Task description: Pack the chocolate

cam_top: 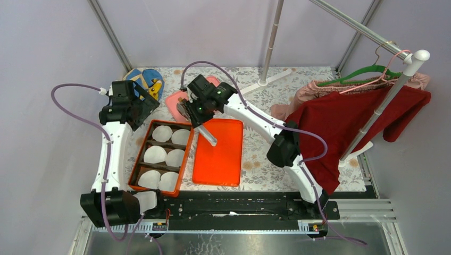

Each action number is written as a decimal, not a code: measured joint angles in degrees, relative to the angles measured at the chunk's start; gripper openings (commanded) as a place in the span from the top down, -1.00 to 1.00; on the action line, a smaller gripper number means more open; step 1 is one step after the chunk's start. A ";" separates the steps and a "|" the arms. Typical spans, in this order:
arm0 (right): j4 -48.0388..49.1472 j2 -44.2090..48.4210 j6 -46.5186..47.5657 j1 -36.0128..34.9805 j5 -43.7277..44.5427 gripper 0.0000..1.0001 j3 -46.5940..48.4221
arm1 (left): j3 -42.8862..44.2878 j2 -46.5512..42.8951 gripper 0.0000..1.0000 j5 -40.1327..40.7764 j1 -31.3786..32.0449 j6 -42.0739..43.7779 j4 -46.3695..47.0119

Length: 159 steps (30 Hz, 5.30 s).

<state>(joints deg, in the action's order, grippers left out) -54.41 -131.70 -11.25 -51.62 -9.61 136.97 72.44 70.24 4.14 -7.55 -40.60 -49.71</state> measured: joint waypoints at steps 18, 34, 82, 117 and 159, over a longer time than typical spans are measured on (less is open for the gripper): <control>5.03 -15.43 -4.92 -4.50 -2.14 1.00 10.73 | 0.83 -3.78 -0.97 1.88 -0.22 -2.99 -1.07; 7.61 -16.81 -6.19 -6.21 -4.13 0.96 12.33 | 0.83 -3.65 -0.97 2.16 -0.37 -3.43 -1.11; 11.10 -19.52 -7.15 -7.61 -4.22 0.28 12.09 | 0.26 -4.44 -0.97 2.05 -0.39 -3.37 -1.11; -2.43 -5.88 4.50 14.10 10.23 -0.01 0.66 | -1.22 -9.73 -0.97 -0.81 -0.70 -1.64 0.09; -0.13 -16.39 4.33 13.66 11.04 -0.01 8.70 | -2.93 -8.50 -0.97 -0.83 -0.70 -1.22 0.61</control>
<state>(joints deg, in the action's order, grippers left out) -54.54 -148.09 -6.92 -37.95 1.43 145.67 69.52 61.73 3.31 -8.25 -41.82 -49.10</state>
